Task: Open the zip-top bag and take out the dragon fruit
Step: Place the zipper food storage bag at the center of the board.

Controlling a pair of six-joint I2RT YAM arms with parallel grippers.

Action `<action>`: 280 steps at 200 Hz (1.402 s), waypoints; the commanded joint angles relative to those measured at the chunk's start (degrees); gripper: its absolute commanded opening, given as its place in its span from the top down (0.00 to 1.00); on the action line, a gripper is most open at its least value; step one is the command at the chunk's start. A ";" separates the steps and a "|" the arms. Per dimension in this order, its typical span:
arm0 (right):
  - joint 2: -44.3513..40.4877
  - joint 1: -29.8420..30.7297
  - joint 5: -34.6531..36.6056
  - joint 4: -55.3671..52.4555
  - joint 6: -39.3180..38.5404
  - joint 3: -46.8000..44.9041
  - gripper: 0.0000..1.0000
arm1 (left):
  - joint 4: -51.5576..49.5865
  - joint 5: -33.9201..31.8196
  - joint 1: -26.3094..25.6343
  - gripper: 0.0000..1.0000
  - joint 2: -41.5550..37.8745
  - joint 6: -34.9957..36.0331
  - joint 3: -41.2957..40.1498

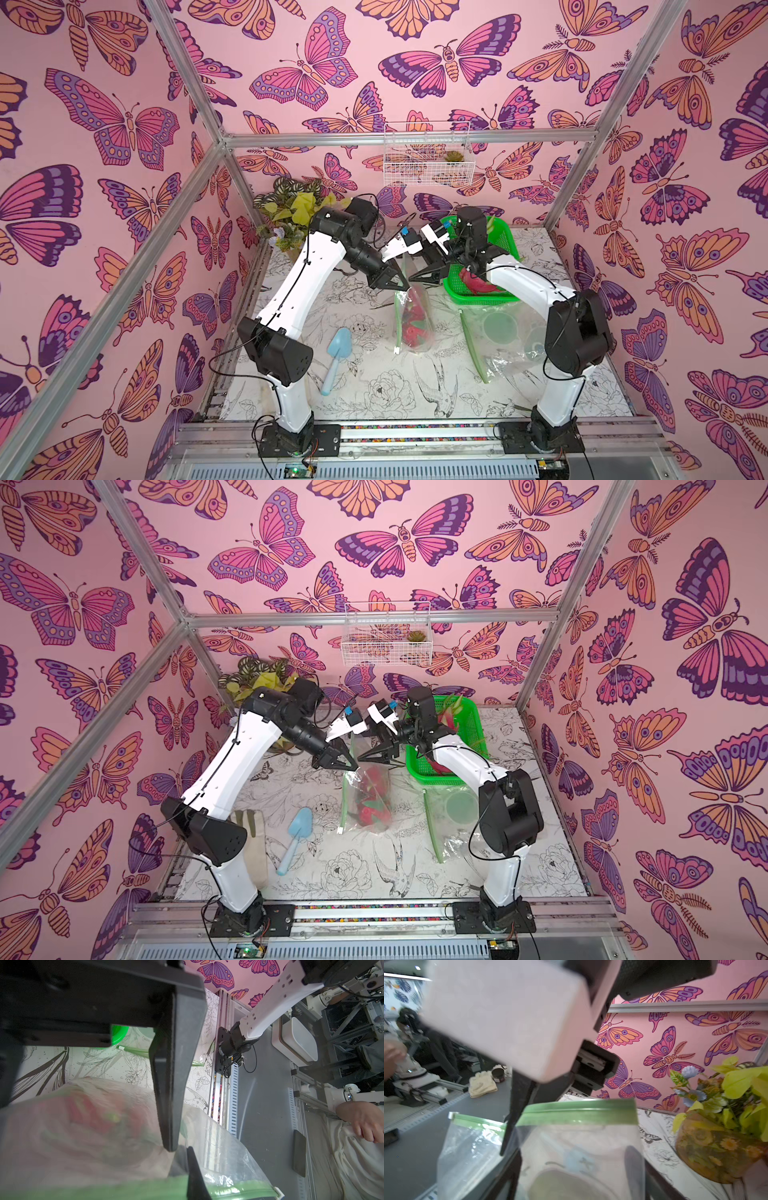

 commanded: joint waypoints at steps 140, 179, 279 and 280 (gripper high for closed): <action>-11.21 -1.86 24.81 -6.58 1.04 -7.23 1.00 | 50.39 -3.82 8.21 0.28 -23.14 -31.15 -31.06; -14.25 -1.93 34.08 -5.02 5.34 -10.88 1.00 | 76.02 -9.37 10.29 0.22 -37.36 -37.87 -53.93; -18.52 -2.16 46.00 -6.95 5.76 -16.04 1.00 | 89.33 -3.90 12.62 0.01 -47.54 -49.22 -74.05; -18.52 -2.16 46.13 -6.94 5.80 -16.10 1.00 | 89.49 -3.84 12.61 0.01 -47.60 -49.22 -74.29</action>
